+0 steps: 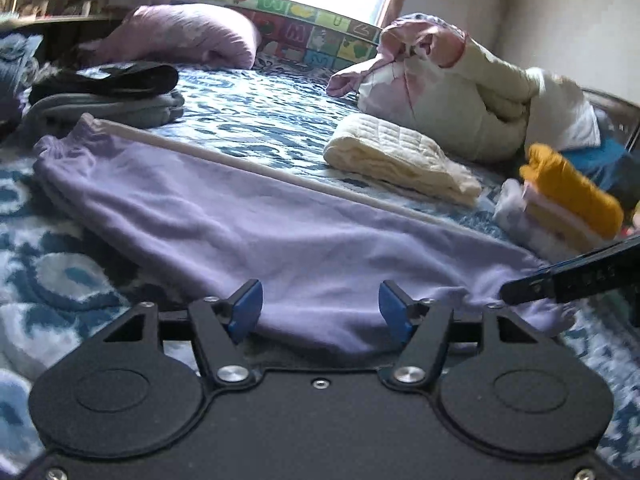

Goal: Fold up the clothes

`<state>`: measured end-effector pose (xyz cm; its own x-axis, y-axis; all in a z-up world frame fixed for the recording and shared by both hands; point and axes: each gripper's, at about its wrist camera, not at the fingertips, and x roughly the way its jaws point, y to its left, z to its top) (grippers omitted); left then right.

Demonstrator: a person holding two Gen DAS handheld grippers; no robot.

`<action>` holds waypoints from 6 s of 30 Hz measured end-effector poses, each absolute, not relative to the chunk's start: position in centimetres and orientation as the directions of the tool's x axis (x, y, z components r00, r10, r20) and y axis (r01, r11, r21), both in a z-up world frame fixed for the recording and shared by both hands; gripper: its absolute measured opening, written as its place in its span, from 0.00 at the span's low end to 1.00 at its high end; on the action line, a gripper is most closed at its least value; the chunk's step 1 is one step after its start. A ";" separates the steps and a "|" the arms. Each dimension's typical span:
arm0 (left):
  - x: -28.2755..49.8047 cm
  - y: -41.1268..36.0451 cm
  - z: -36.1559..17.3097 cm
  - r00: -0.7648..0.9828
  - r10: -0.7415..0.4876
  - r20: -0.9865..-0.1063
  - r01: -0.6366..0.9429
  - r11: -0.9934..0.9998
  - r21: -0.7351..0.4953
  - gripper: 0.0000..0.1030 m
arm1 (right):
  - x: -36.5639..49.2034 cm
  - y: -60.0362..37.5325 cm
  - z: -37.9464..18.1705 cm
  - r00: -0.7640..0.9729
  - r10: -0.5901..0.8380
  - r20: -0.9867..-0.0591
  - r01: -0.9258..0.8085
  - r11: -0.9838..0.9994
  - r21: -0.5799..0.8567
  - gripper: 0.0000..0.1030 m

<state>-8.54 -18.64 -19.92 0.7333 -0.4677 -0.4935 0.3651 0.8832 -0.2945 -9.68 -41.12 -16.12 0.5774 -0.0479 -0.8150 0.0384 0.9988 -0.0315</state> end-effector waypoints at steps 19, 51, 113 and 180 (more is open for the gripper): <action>-12.4 -11.0 -17.0 0.523 -0.443 -0.728 0.226 0.896 -0.383 0.91 | -17.9 -36.7 -8.1 0.670 -0.147 -0.727 0.136 0.988 -0.075 0.95; 3.3 2.2 -20.9 0.713 -0.535 -0.453 -0.025 0.625 -0.780 0.80 | -16.9 -52.0 -24.3 0.879 0.082 -0.470 0.328 0.610 0.721 0.70; -12.1 -38.4 -14.5 0.681 -0.576 -0.452 0.674 0.734 0.082 0.05 | -21.5 -59.1 -25.5 0.928 0.194 -0.317 0.209 0.435 0.876 0.63; 3.0 -20.0 -13.7 0.480 -0.705 -0.522 0.456 0.709 -0.538 0.06 | -15.7 -52.3 -21.4 0.892 0.052 -0.448 0.253 0.766 0.591 0.33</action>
<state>3.05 -20.04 -13.73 0.4801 -0.7052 -0.5217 0.4561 0.7087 -0.5383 -15.71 -52.33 -21.40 0.8924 0.0517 -0.4483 0.2527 0.7659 0.5912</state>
